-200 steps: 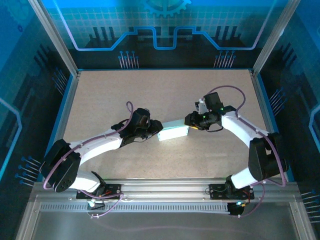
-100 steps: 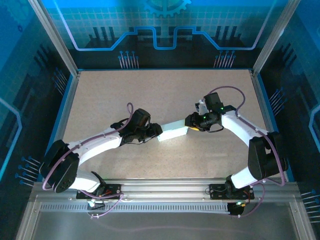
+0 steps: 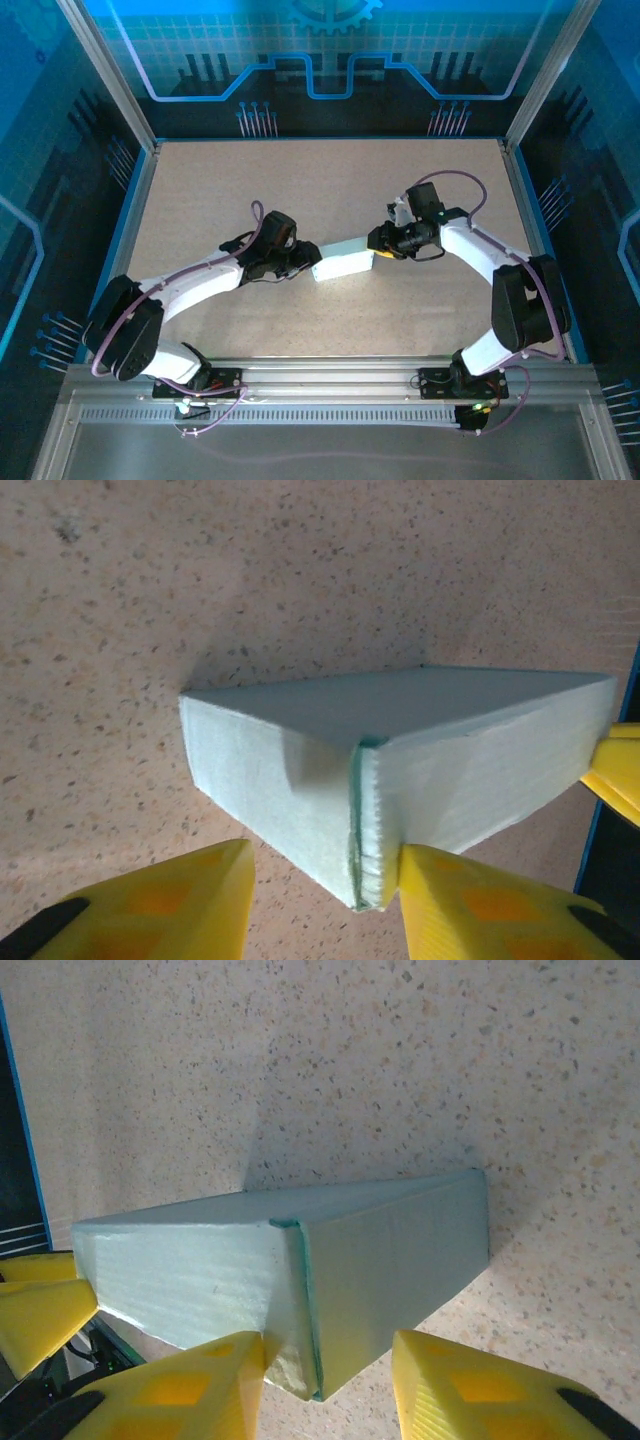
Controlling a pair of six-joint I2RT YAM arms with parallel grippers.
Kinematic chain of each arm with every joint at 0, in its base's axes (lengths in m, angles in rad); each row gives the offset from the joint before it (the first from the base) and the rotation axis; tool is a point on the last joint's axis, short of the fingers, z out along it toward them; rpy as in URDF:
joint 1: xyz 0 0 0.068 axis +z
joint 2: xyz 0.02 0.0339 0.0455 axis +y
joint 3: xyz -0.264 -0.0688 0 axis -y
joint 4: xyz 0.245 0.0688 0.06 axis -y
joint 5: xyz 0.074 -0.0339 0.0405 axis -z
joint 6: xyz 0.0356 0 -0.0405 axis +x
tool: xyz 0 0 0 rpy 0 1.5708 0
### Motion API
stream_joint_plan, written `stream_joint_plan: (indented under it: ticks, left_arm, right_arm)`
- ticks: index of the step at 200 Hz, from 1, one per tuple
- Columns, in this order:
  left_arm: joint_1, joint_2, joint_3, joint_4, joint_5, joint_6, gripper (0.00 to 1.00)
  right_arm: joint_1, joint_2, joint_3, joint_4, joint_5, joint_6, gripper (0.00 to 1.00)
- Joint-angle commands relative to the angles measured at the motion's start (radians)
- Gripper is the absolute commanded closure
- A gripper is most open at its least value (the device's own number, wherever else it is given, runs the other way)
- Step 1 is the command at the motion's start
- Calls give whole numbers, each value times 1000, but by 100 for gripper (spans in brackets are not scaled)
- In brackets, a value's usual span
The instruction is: Fold the paper box
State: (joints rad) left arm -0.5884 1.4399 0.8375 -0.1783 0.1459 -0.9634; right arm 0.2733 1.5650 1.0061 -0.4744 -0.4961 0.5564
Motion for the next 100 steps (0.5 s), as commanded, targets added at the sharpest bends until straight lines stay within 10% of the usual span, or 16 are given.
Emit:
stream_joint_plan:
  ticks: [1,100]
  left_arm:
    - [11,63,-9,-70,14,41,65]
    - [11,90,-76,-23,40,33,91]
  right_arm:
    - [-11,35,-3,-6,-11,-4,67]
    - [-21,33,-28,23,-45,-1,95]
